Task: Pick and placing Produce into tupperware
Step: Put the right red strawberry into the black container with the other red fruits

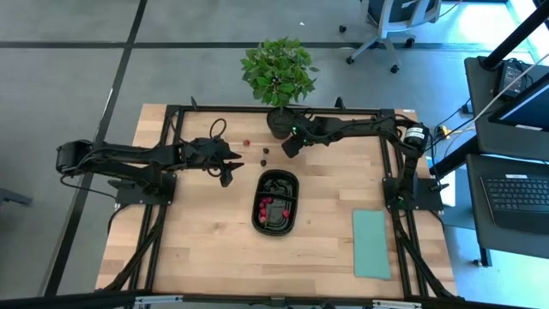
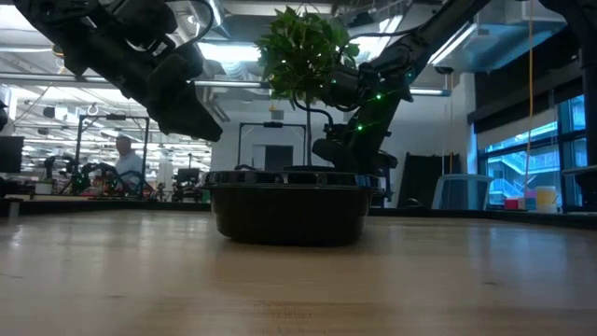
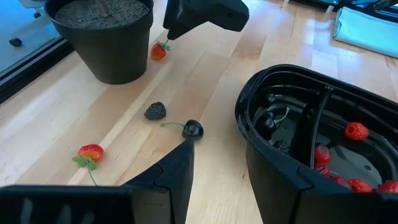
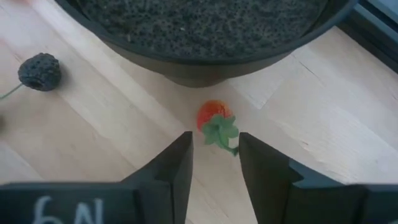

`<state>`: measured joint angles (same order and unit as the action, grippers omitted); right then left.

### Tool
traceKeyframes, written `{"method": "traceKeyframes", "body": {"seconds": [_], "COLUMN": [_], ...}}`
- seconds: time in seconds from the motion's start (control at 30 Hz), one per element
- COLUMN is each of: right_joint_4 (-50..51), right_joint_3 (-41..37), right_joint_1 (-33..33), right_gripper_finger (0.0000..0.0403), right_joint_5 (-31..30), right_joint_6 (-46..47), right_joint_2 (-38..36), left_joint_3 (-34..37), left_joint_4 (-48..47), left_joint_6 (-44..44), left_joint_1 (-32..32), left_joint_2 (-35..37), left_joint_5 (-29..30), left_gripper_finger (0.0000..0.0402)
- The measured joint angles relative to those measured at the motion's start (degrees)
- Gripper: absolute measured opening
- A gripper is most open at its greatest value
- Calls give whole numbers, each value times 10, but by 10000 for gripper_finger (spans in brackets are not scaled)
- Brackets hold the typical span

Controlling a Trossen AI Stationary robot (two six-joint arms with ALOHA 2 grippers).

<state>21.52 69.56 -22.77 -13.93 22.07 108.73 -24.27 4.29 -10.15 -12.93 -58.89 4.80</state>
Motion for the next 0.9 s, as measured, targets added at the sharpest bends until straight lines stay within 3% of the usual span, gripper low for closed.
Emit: {"method": "traceKeyframes", "body": {"seconds": [0.9], "right_joint_4": [2], "right_joint_3": [0], "right_joint_1": [-1], "right_gripper_finger": [131], "right_joint_5": [4], "right_joint_6": [3], "right_joint_2": [0], "left_joint_3": [0], "left_joint_4": [-3], "left_joint_6": [-1], "left_joint_1": [0], "left_joint_2": [0], "left_joint_5": [0], "left_gripper_finger": [140]}}
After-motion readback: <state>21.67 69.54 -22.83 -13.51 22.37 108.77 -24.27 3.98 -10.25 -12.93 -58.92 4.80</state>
